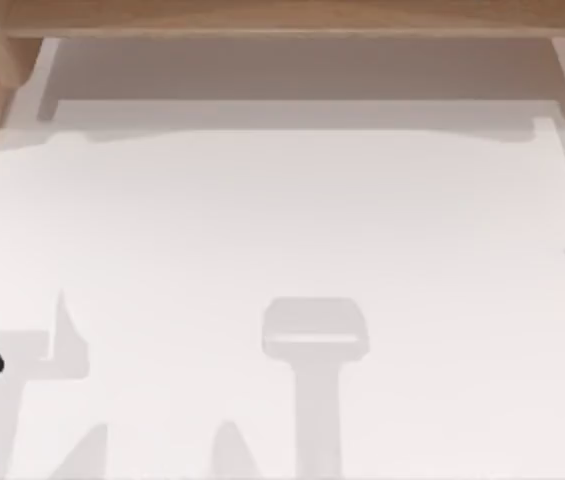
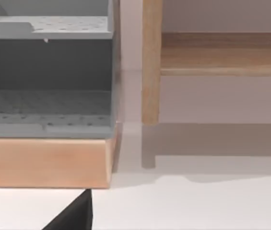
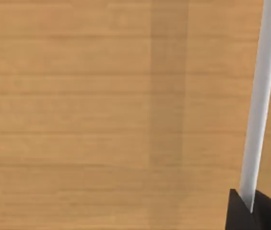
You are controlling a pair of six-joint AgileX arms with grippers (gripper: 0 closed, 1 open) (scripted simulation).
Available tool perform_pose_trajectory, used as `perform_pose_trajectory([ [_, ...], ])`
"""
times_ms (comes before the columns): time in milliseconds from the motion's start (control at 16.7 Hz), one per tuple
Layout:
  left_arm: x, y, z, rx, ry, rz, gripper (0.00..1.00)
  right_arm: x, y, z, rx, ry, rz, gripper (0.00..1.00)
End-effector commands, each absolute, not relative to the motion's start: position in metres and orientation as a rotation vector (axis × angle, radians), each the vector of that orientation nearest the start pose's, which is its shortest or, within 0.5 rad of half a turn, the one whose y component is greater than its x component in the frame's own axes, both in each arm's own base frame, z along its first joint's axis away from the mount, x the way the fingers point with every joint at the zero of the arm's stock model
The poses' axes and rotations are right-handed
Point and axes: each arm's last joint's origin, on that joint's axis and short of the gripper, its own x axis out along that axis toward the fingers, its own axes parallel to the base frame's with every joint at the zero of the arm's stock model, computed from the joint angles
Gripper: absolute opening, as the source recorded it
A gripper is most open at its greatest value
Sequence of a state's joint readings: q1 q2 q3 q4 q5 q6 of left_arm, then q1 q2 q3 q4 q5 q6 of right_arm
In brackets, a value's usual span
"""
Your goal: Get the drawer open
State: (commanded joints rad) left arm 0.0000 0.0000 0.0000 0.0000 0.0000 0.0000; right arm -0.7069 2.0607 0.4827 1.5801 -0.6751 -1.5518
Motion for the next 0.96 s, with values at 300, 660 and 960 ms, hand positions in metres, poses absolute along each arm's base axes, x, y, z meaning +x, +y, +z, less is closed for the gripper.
perform_pose_trajectory([
  [300,0.1057,-0.0012,0.16,0.0,0.0,0.0,1.0,0.2411,-0.178,0.0864,-1.564,0.012,-0.001,0.6],
  [660,0.1057,-0.0012,0.16,0.0,0.0,0.0,1.0,0.2411,-0.178,0.0864,-1.564,0.012,-0.001,1.0],
  [960,0.1057,-0.0012,0.16,0.0,0.0,0.0,1.0,0.2411,-0.178,0.0864,-1.564,0.012,-0.001,1.0],
])
